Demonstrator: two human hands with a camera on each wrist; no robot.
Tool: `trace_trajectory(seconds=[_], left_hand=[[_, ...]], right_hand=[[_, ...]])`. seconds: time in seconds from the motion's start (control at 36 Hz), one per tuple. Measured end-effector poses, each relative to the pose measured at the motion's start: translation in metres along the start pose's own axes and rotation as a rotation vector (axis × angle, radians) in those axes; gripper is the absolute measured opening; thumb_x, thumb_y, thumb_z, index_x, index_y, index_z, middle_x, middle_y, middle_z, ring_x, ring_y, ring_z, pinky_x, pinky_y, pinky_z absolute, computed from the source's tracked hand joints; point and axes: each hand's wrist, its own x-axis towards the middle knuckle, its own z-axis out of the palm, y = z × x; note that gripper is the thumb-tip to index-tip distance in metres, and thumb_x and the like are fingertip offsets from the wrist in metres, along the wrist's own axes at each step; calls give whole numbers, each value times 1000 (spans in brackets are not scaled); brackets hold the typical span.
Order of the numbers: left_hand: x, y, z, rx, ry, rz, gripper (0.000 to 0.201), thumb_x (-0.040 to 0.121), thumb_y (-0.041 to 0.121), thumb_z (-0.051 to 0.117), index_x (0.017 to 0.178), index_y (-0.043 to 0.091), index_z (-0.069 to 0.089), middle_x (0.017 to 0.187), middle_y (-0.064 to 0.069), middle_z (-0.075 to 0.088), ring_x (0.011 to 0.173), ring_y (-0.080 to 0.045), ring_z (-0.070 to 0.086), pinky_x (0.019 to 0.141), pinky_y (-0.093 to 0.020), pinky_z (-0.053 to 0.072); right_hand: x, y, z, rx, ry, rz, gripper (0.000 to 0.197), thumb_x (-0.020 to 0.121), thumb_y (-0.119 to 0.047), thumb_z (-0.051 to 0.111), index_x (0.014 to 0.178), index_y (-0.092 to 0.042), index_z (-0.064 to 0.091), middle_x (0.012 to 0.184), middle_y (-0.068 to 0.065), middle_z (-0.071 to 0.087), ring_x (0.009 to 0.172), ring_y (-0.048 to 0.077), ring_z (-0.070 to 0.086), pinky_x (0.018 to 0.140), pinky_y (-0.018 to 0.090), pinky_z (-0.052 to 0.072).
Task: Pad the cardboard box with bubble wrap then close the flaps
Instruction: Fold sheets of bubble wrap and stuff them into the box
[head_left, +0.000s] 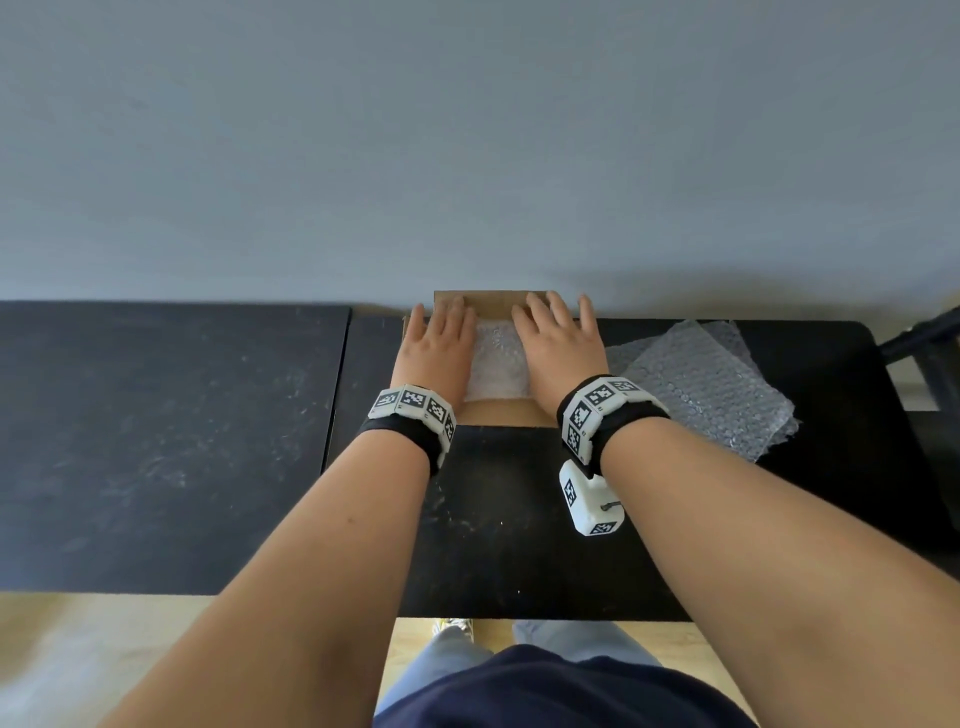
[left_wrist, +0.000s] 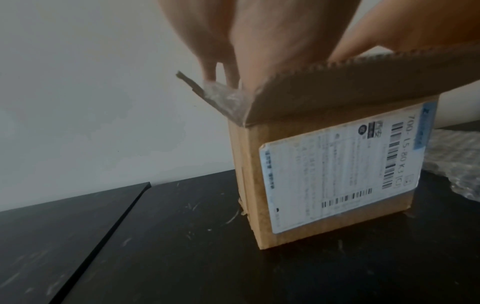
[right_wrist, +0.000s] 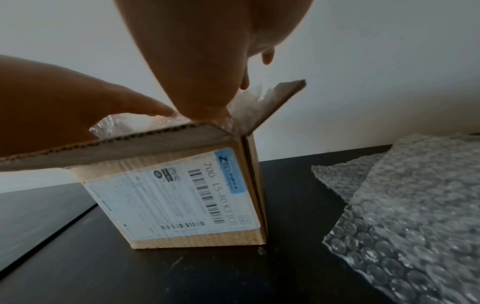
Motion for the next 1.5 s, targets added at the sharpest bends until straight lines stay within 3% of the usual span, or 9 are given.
trace_trajectory(seconds=[0.14,0.36,0.58,0.89,0.97,1.03,1.08,1.25,1.5], left_hand=[[6,0,7,-65,-70,-26,61,99,21,37,153,11,11,160,-5,18,148,-21,12,120,-50,2],[15,1,7,-151,-89,-51,63,91,22,53,146,11,27,143,-2,45,135,-20,39,120,-52,2],[11,-3,2,-133,8,-64,51,92,16,50,141,14,36,136,-1,49,132,-20,41,119,-51,7],[-2,-8,-23,-114,68,50,70,83,7,58,146,14,29,147,-5,36,141,-24,29,120,-47,8],[-8,-9,-25,-140,143,62,60,74,3,59,132,13,48,135,-5,48,130,-25,42,114,-42,25],[-14,-10,-26,-154,196,62,49,65,0,61,112,12,62,117,-6,59,112,-27,54,98,-37,40],[-19,-11,-29,-138,232,75,36,59,-1,63,92,11,67,100,-6,62,96,-28,57,85,-36,44],[-23,-7,-32,-51,89,161,22,81,4,49,96,12,64,107,-5,58,105,-26,50,94,-33,38],[-17,-8,-19,14,-24,100,19,86,25,48,96,19,63,97,2,67,101,-22,53,97,-38,34]], right_hand=[[7,-4,13,28,-96,36,79,82,-20,59,151,-14,19,156,7,26,148,30,11,117,60,0],[22,-1,12,85,-182,51,62,80,-19,56,139,-17,36,139,3,49,143,28,23,115,62,-2],[16,2,8,95,-105,70,67,80,-15,55,144,-18,33,142,1,44,140,28,26,116,61,1],[1,3,-10,126,-2,74,74,78,-11,60,146,-19,33,144,5,40,139,26,29,117,55,10],[-5,4,-15,112,79,20,61,77,-4,58,136,-15,47,135,8,48,132,29,38,114,51,20],[-8,4,-17,82,138,-30,51,75,1,57,125,-11,57,122,8,56,120,30,46,107,45,31],[-11,2,-19,34,143,-88,44,75,2,57,117,-10,63,113,7,57,112,29,49,100,41,36],[-15,-7,-17,-45,88,-92,33,72,-3,60,102,-14,71,102,4,63,102,28,52,89,41,38],[-11,-4,-11,-67,-35,-1,35,83,-21,61,117,-25,64,113,-2,61,117,25,44,104,46,24]])
